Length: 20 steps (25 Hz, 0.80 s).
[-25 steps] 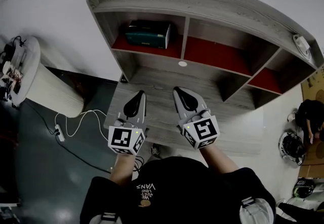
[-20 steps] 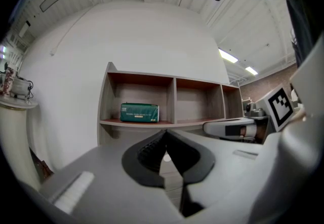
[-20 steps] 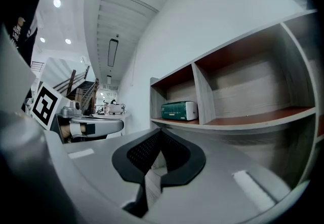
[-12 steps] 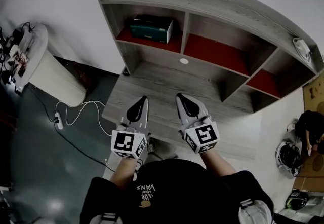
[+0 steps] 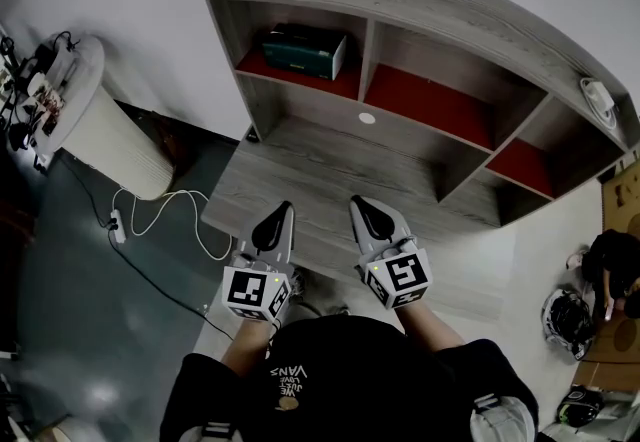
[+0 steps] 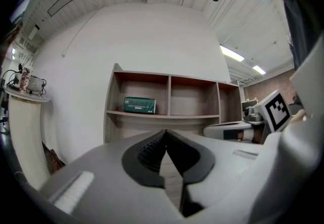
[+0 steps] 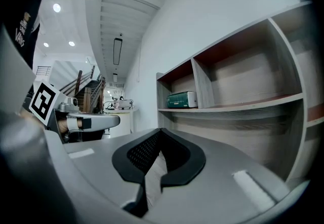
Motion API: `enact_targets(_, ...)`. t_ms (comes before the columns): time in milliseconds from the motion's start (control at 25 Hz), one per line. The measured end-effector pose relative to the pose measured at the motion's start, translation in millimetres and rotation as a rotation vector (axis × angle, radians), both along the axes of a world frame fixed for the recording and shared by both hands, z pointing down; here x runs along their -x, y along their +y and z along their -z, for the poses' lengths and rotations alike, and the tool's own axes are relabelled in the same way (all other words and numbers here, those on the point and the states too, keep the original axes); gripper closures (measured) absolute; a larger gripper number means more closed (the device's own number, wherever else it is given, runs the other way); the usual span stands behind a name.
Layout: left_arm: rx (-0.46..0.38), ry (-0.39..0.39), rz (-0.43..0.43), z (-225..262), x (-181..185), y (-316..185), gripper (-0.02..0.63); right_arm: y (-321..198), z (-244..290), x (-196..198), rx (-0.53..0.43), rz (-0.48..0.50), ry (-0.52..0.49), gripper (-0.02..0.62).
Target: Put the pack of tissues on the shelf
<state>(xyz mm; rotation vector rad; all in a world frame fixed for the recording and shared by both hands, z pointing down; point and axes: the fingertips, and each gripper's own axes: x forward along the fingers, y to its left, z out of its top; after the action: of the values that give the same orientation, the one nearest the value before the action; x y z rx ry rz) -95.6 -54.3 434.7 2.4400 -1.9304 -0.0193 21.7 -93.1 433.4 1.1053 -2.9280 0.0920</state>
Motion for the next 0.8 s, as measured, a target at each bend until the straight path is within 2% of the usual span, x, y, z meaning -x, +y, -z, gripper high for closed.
enact_targets(200,0.020,0.009,0.023,-10,1,13,0.555,9,-16,-2,0.043,0.015,0.028,0.592)
enact_targets(800,0.055,0.029,0.052,-34,-4,38,0.555,23,-34,-11,0.055,0.020,0.057,0.592)
